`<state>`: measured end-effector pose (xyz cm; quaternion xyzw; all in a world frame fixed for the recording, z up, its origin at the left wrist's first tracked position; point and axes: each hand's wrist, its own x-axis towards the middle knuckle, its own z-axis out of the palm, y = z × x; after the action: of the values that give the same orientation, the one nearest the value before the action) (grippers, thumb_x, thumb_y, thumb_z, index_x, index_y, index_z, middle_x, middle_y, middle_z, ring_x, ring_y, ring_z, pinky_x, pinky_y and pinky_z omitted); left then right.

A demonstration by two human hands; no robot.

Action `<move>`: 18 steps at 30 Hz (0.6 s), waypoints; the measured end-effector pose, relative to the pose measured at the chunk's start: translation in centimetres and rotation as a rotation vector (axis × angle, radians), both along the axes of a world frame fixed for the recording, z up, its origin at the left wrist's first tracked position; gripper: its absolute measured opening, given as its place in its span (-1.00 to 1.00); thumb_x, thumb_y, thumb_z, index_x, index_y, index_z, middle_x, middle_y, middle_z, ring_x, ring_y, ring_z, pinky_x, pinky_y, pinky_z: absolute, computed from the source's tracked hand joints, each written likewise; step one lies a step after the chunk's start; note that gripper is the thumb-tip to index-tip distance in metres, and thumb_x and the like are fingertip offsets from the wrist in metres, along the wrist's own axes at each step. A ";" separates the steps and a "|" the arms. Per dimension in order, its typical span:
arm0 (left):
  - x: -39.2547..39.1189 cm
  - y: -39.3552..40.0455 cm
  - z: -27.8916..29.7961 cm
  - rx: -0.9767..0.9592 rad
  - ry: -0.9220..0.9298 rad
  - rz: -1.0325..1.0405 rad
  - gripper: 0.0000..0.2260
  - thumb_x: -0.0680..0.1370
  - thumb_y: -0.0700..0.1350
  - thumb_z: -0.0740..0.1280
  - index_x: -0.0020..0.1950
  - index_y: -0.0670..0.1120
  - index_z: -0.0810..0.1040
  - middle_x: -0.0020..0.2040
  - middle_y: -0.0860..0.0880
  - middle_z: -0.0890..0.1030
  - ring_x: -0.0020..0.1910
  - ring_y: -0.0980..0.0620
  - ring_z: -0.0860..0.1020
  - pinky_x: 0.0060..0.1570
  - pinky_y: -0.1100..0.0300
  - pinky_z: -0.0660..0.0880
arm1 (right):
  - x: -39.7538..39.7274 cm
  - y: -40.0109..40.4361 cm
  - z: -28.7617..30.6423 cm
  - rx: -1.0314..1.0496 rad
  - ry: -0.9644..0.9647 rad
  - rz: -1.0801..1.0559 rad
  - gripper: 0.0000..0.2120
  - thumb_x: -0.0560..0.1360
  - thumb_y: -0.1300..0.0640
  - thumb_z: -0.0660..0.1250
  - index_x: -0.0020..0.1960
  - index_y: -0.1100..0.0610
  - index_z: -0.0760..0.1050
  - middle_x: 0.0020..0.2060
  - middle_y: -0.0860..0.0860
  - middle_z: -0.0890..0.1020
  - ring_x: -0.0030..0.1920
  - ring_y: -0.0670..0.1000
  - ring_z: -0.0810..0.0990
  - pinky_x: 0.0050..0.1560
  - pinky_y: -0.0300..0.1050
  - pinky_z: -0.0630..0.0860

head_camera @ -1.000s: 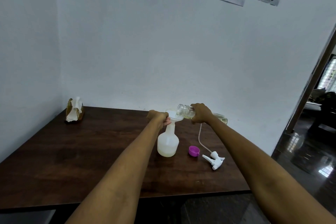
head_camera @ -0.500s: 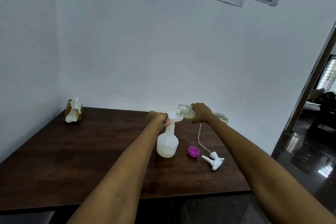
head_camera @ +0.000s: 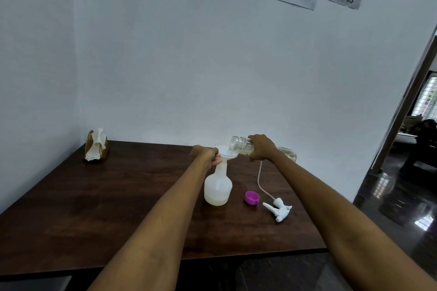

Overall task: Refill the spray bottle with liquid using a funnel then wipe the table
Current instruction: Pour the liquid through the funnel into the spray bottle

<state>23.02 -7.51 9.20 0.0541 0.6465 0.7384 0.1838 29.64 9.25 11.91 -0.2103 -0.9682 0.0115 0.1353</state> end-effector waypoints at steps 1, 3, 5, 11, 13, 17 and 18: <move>-0.1 0.0 0.0 0.003 -0.004 -0.002 -0.88 0.50 -0.42 0.29 0.02 -0.39 0.52 -0.39 -0.17 0.47 -0.46 0.03 0.46 -0.63 0.30 0.48 | 0.0 0.0 0.0 0.001 0.000 0.000 -0.55 0.25 0.20 0.48 0.10 0.25 0.48 0.09 0.15 0.59 0.12 0.16 0.54 -0.12 -0.13 0.36; -0.1 0.0 0.1 0.006 -0.016 -0.011 -0.96 0.50 -0.43 0.28 -0.12 -0.33 0.50 -0.39 -0.16 0.46 -0.46 0.04 0.45 -0.65 0.31 0.47 | 0.1 0.0 0.1 0.002 -0.003 -0.003 -0.54 0.26 0.19 0.49 0.12 0.25 0.48 0.11 0.14 0.59 0.14 0.16 0.53 -0.11 -0.13 0.36; -0.1 0.1 0.1 0.006 -0.018 -0.013 -0.95 0.50 -0.42 0.28 -0.12 -0.33 0.50 -0.39 -0.16 0.46 -0.46 0.05 0.45 -0.59 0.30 0.51 | 0.2 0.0 0.1 0.000 -0.005 -0.006 -0.54 0.26 0.19 0.49 0.11 0.25 0.48 0.10 0.14 0.59 0.14 0.15 0.53 -0.10 -0.13 0.36; -0.3 0.3 -0.3 -0.007 -0.008 -0.017 -0.80 0.50 -0.42 0.28 0.11 -0.45 0.51 -0.39 -0.16 0.47 -0.46 0.04 0.46 -0.60 0.31 0.51 | 0.3 0.2 0.0 -0.003 0.004 -0.010 -0.56 0.25 0.20 0.49 0.09 0.25 0.48 0.09 0.14 0.59 0.13 0.15 0.53 -0.11 -0.14 0.34; -0.3 0.4 -0.3 -0.012 -0.007 -0.008 -0.80 0.50 -0.41 0.29 0.09 -0.45 0.52 -0.39 -0.16 0.48 -0.46 0.05 0.46 -0.49 0.27 0.58 | 0.3 0.2 0.1 -0.002 0.005 -0.011 -0.56 0.25 0.20 0.49 0.09 0.25 0.48 0.07 0.15 0.59 0.12 0.16 0.54 -0.13 -0.15 0.32; -0.4 0.4 -0.3 -0.013 -0.010 -0.010 -0.81 0.50 -0.41 0.29 0.09 -0.44 0.52 -0.40 -0.15 0.47 -0.47 0.05 0.46 -0.51 0.26 0.56 | 0.2 0.1 0.2 0.005 0.004 -0.013 -0.55 0.26 0.20 0.48 0.11 0.25 0.48 0.09 0.15 0.59 0.13 0.16 0.53 -0.11 -0.14 0.32; -0.4 0.4 -0.3 -0.009 -0.009 -0.007 -0.81 0.50 -0.41 0.29 0.09 -0.44 0.52 -0.40 -0.15 0.47 -0.47 0.05 0.45 -0.50 0.26 0.56 | 0.2 0.1 0.2 0.006 0.005 -0.014 -0.55 0.26 0.20 0.48 0.12 0.25 0.48 0.09 0.14 0.59 0.13 0.16 0.53 -0.11 -0.14 0.32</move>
<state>22.58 -7.09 8.94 0.0520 0.6489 0.7351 0.1895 29.86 9.35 12.07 -0.2164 -0.9664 0.0081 0.1382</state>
